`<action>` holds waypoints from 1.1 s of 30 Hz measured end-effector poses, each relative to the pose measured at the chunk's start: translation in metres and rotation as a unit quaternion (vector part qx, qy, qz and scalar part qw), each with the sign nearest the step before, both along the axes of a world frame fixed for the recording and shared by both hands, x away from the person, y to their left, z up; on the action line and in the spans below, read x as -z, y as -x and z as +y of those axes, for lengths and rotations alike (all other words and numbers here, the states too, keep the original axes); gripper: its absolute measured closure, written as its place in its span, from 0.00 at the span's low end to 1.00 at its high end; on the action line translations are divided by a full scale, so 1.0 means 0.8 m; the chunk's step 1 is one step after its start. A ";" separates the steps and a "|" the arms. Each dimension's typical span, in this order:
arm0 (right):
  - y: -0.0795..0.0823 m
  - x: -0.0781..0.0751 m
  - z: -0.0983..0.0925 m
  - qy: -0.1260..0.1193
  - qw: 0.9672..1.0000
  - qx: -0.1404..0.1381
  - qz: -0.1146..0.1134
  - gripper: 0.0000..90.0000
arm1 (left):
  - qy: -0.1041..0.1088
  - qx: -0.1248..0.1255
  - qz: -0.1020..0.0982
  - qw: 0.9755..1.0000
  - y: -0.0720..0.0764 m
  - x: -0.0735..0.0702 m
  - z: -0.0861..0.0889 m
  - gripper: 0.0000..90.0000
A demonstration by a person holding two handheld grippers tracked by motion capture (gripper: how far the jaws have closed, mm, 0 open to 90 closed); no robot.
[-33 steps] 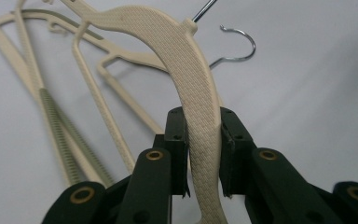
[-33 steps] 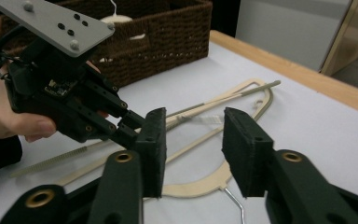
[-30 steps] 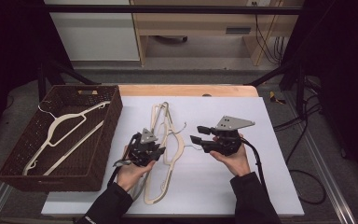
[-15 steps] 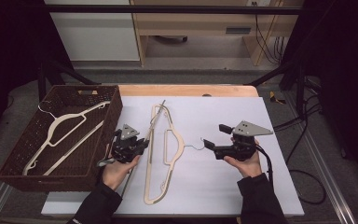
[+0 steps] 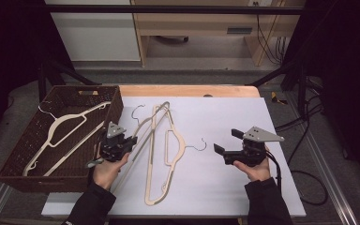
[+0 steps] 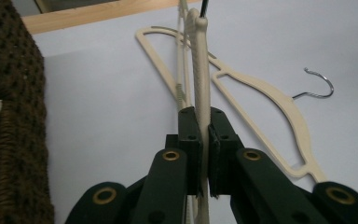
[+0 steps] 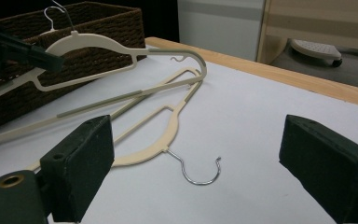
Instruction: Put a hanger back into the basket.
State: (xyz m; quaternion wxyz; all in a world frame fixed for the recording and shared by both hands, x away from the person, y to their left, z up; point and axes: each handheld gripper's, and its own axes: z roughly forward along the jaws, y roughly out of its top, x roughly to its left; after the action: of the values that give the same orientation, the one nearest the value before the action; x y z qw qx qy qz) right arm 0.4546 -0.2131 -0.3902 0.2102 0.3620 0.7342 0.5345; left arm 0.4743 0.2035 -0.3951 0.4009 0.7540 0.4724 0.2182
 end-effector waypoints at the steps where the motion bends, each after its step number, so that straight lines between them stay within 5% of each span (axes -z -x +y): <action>1: 0.001 0.001 -0.002 -0.001 1.000 0.002 -0.002 0.11 | 0.008 -0.003 -0.002 1.000 0.000 -0.001 0.003 0.95; 6: 0.009 0.004 -0.012 -0.004 1.000 0.011 -0.001 0.10 | 0.017 -0.003 -0.013 1.000 0.006 -0.010 0.010 0.96; 15: 0.020 0.011 -0.028 -0.010 1.000 0.025 0.001 0.08 | 0.036 0.043 -0.047 0.997 0.030 -0.049 0.014 0.96; 33: 0.034 0.012 -0.054 -0.016 0.999 0.047 -0.007 0.07 | 0.016 0.144 -0.096 0.985 0.059 -0.143 0.047 0.96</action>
State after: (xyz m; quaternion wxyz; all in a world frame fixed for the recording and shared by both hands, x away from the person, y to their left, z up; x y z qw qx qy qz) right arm 0.4275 -0.2564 -0.4000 0.2345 0.3954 0.7065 0.5380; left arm 0.4272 0.2410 -0.2806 0.4840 0.7830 0.3216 0.2220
